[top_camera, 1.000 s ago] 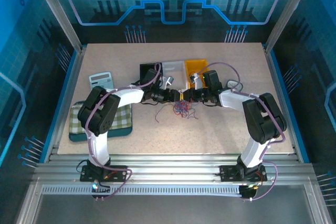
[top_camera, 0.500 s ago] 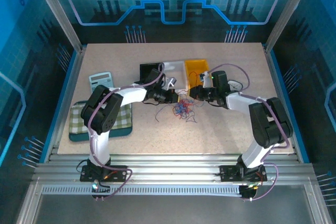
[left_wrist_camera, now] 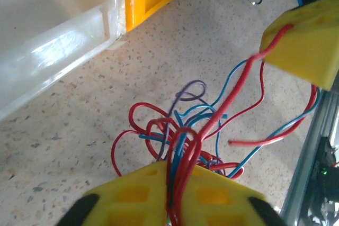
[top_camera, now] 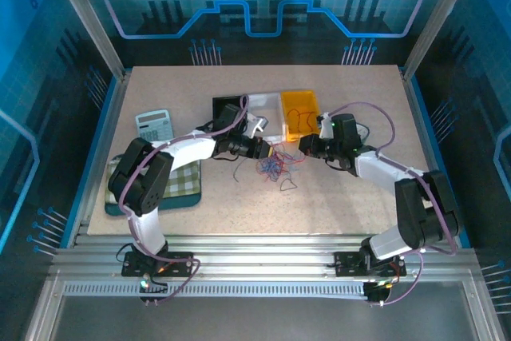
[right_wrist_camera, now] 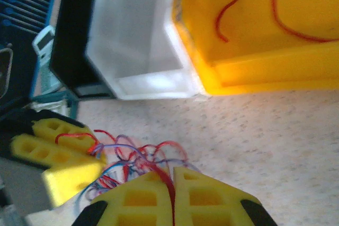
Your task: Untangle the cables
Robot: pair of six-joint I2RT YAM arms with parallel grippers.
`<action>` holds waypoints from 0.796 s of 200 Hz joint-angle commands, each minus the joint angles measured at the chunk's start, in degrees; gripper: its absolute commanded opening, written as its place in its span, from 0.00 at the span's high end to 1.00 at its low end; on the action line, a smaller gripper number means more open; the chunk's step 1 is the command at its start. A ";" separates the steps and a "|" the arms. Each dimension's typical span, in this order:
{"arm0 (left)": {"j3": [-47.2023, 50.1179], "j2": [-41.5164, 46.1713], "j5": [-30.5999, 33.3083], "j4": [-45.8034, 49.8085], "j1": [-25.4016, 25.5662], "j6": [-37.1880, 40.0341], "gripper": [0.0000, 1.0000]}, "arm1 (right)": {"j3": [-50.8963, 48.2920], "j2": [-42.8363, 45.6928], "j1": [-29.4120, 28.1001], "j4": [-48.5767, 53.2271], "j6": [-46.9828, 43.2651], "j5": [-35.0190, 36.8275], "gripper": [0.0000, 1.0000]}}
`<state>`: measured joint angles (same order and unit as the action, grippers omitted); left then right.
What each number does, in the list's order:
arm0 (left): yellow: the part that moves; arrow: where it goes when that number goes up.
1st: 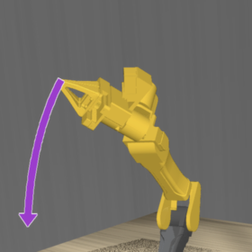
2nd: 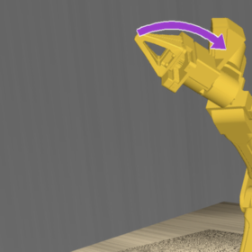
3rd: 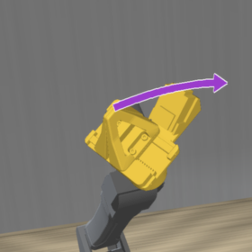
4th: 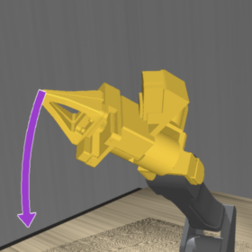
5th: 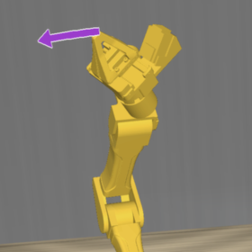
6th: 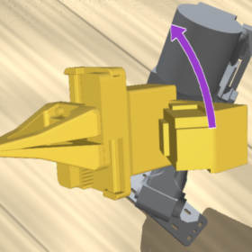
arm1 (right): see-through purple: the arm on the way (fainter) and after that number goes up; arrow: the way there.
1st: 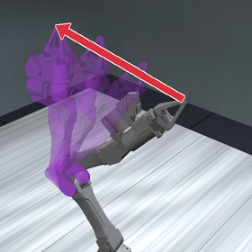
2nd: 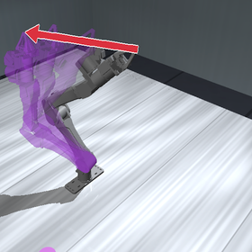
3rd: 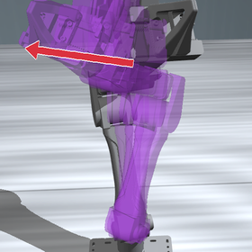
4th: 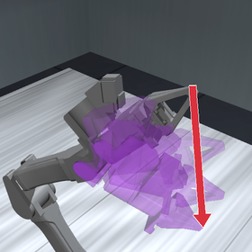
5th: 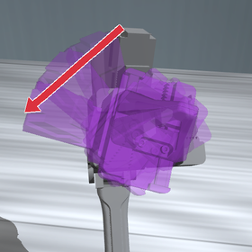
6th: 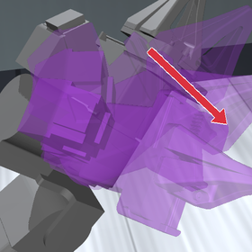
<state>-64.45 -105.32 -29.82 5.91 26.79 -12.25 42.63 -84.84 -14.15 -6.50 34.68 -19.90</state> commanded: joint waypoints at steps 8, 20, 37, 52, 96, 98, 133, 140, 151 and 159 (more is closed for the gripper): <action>0.22 -1.30 1.52 14.90 -3.97 2.51 0.65 | 1.07 0.51 4.15 -4.72 -1.53 5.22 1.00; -1.10 -2.22 1.56 15.51 -3.14 3.10 0.58 | 0.82 -0.04 3.55 -6.54 -0.38 2.62 1.00; -2.38 -3.53 1.85 15.33 -1.99 3.17 0.41 | 0.96 -0.24 2.28 -6.51 -0.35 2.61 1.00; -2.66 -3.89 2.02 14.46 -1.24 2.91 0.27 | 0.96 -0.33 1.42 -6.50 -0.31 2.86 1.00; -3.40 -1.90 -5.28 7.84 0.84 -1.37 0.10 | 0.61 -1.07 0.97 -6.59 0.04 2.41 1.00; -3.82 -2.08 -5.32 7.94 1.10 -1.37 0.09 | 0.65 -1.15 0.97 -6.53 0.04 2.41 1.00; -12.02 -7.53 2.60 11.09 5.92 0.25 0.01 | -0.01 -2.13 1.21 -8.12 1.21 2.13 1.00; -12.76 -8.25 4.56 10.64 6.86 0.46 0.01 | 0.05 -2.25 1.31 -8.26 1.42 1.88 1.00; -14.28 -9.59 8.19 10.43 8.25 0.40 0.01 | 0.01 -2.19 1.36 -8.38 1.53 1.88 1.00; -15.62 -10.67 12.50 11.26 9.35 0.23 0.01 | 0.08 -2.05 1.41 -8.40 1.43 1.83 1.00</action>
<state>-77.14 -112.33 -27.24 15.68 33.39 -12.49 42.63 -86.61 -12.71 -12.47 35.22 -16.97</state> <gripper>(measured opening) 0.991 0.055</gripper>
